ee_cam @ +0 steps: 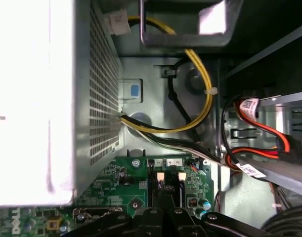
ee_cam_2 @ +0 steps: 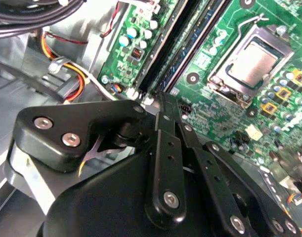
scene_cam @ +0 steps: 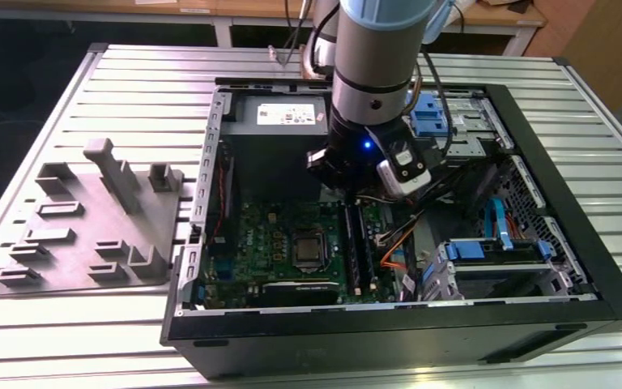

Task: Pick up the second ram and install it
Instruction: 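Press down the second ram until it locks into place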

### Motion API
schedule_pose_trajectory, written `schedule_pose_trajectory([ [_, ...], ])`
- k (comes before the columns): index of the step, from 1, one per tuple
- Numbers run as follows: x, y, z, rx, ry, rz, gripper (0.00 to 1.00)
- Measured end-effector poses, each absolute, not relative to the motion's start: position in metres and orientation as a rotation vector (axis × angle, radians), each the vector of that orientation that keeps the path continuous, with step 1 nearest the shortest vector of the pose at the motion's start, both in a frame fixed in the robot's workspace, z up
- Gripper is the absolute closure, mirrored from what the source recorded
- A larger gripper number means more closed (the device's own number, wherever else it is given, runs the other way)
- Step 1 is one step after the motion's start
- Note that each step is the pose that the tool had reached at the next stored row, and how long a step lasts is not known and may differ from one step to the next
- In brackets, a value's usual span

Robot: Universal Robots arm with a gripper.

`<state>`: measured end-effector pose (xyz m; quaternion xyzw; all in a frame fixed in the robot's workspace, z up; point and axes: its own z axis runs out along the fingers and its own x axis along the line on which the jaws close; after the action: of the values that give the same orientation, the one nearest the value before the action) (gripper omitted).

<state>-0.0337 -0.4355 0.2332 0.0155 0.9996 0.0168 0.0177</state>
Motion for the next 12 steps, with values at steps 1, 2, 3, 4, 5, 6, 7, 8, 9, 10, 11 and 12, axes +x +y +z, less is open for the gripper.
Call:
schedule_pose_trajectory([
  [1, -0.0337, -0.4355, 0.2346, 0.048, 3.105, 0.052, 0.9],
  [2, -0.0337, -0.4355, 0.2347, 0.048, 3.105, 0.052, 0.9],
  [3, -0.0337, -0.4355, 0.2347, 0.048, 3.105, 0.052, 0.9],
  [4, -0.0337, -0.4355, 0.2348, 0.048, 3.105, 0.053, 0.9],
  [5, -0.0336, -0.4355, 0.2349, 0.048, 3.105, 0.052, 0.9],
  [6, -0.0337, -0.4355, 0.235, 0.048, 3.105, 0.052, 0.9],
  [7, -0.0337, -0.4358, 0.2351, 0.048, 3.105, 0.052, 0.9],
  [8, -0.0337, -0.4365, 0.2351, 0.048, 3.105, 0.052, 0.9],
  [9, -0.0337, -0.4377, 0.2351, 0.048, 3.105, 0.052, 0.9],
  [10, -0.0337, -0.4395, 0.235, 0.048, 3.105, 0.052, 0.9],
  [11, -0.0337, -0.4418, 0.235, 0.048, 3.105, 0.052, 0.9],
  [12, -0.0337, -0.4439, 0.235, 0.048, 3.105, 0.052, 0.9],
])
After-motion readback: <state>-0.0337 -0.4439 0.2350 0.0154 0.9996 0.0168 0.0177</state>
